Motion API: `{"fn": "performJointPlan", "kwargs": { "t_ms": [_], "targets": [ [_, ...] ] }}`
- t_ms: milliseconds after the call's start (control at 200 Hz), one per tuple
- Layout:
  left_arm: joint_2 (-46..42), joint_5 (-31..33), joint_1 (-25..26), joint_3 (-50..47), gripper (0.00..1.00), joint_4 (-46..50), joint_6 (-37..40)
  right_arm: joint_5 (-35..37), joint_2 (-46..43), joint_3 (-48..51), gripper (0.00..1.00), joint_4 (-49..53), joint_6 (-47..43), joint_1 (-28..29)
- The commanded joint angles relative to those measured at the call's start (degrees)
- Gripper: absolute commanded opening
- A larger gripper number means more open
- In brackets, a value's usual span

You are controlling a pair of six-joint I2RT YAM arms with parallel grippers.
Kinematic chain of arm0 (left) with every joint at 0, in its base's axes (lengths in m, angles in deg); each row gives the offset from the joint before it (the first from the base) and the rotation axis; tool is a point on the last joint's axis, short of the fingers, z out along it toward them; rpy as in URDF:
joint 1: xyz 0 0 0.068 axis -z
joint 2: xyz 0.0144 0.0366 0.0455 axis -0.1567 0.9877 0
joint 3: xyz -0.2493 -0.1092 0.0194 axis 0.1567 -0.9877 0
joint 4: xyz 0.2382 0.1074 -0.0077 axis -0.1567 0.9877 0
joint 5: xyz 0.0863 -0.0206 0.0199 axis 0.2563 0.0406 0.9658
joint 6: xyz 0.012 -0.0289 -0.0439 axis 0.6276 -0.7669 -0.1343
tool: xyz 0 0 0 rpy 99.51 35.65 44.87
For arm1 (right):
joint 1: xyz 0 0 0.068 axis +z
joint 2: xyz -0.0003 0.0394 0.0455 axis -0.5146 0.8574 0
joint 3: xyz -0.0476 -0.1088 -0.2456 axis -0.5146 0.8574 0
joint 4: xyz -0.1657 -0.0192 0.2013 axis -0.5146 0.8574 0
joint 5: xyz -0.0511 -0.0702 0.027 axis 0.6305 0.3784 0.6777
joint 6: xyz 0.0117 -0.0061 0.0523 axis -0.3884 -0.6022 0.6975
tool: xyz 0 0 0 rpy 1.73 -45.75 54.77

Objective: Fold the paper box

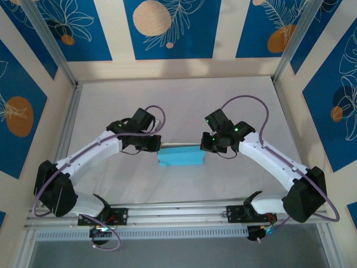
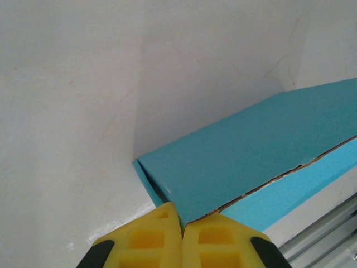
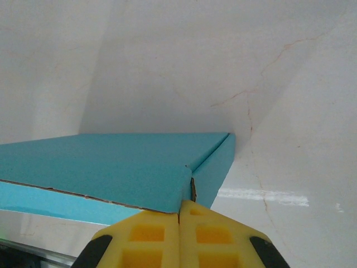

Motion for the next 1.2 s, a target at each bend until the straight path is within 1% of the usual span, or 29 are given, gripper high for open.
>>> {"fn": "performJointPlan", "kwargs": {
  "t_ms": [0,110,375,455,730,965,1191],
  "targets": [
    [-1.2,-4.04,0.1,-2.77,0.0,-1.2,-2.47,0.85,-0.3,2.37,0.0,2.15,1.86,0.43],
    [-1.6,-4.65,0.22,-4.0,0.0,-1.73,-2.56,1.17,-0.54,3.08,0.0,1.65,1.46,0.59],
    [-3.82,-4.31,0.33,-5.03,0.09,-1.51,-1.86,3.55,-0.98,4.29,0.0,2.05,-1.01,2.66],
    [-4.43,-4.61,0.34,-5.37,0.12,-1.55,-1.52,4.5,-0.94,4.41,0.0,2.36,-2.03,3.64],
    [-6.9,-2.45,0.1,-2.86,0.3,0.44,0.33,7.04,-1.16,4.89,0.0,3.44,-2.53,5.53],
    [-8.1,-3.74,-0.14,-0.55,0.31,1.52,-0.31,7.19,-1.12,5.11,0.0,3.09,-2.42,5.6],
    [-8.48,-3.38,-1.59,-1.25,0.33,-0.82,-2.0,7.15,-1.16,5.47,0.0,3.04,-2.35,5.56]
  ]
}}
